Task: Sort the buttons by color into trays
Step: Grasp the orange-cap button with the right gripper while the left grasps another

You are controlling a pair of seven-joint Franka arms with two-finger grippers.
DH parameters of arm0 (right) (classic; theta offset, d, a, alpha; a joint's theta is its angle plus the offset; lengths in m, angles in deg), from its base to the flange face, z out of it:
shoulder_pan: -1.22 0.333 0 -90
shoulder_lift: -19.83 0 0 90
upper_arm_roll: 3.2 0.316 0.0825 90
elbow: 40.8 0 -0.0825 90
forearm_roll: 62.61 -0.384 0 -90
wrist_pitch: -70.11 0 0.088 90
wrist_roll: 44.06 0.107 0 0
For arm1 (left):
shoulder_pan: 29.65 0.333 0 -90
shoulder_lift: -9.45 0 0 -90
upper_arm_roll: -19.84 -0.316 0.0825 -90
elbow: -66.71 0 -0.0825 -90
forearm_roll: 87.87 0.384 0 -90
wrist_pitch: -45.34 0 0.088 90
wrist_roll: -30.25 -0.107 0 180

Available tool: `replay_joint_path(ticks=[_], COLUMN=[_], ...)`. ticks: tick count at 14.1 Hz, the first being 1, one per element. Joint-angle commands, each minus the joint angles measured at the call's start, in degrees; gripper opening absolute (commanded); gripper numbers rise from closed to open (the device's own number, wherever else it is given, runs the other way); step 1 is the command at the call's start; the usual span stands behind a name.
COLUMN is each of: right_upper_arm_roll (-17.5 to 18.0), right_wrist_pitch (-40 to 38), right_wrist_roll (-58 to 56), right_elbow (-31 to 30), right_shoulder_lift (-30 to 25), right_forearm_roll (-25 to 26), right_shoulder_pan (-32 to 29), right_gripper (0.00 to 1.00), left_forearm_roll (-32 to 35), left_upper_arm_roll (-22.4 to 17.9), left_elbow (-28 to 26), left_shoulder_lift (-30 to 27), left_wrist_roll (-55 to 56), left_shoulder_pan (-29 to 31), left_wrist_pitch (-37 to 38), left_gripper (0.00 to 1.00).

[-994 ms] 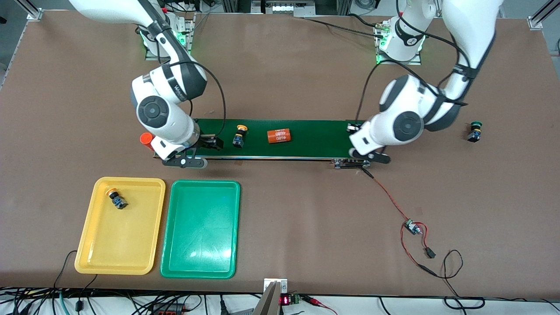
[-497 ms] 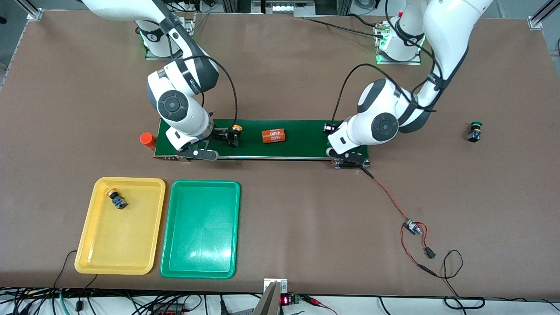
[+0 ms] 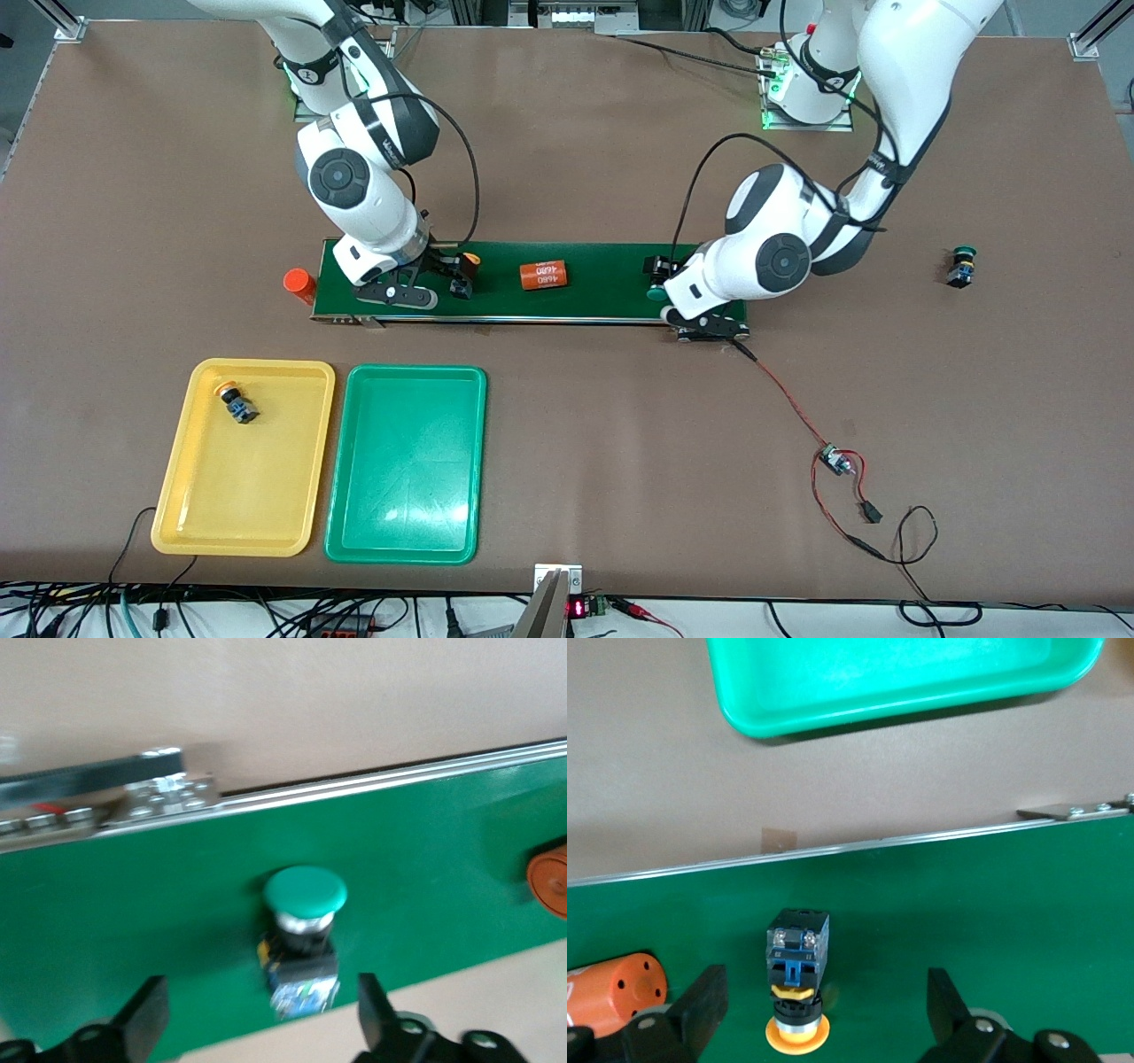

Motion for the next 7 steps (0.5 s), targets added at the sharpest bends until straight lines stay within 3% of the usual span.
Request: replay_joint_path(ticks=[1, 5, 7], right_upper_arm_roll=[0.0, 0.0, 0.0], right_wrist_pitch=[6.9, 10.5, 9.9], right_wrist_roll=[-2.9, -4.0, -3.7], right_elbow=[-6.9, -8.5, -8.9], right_shoulder_lift=[-5.2, -4.9, -4.7], right_forearm_roll=[0.1, 0.7, 3.0], right_shoulder_pan=[-2.9, -3.5, -3.3], right_gripper=[1.00, 1.00, 1.00], left_forearm_roll=[-0.3, 7.2, 10.0], left_upper_arm_roll=[-1.7, -9.6, -10.6], left_elbow=[1.7, 3.9, 3.3], left_shoulder_lift=[-6.5, -7.0, -6.6], left_wrist_roll=[0.3, 0.1, 0.0], left_shoulder_pan=[3.3, 3.9, 6.6], left_wrist_pitch=[9.2, 17.1, 17.7], left_gripper=[1.00, 1.00, 1.00])
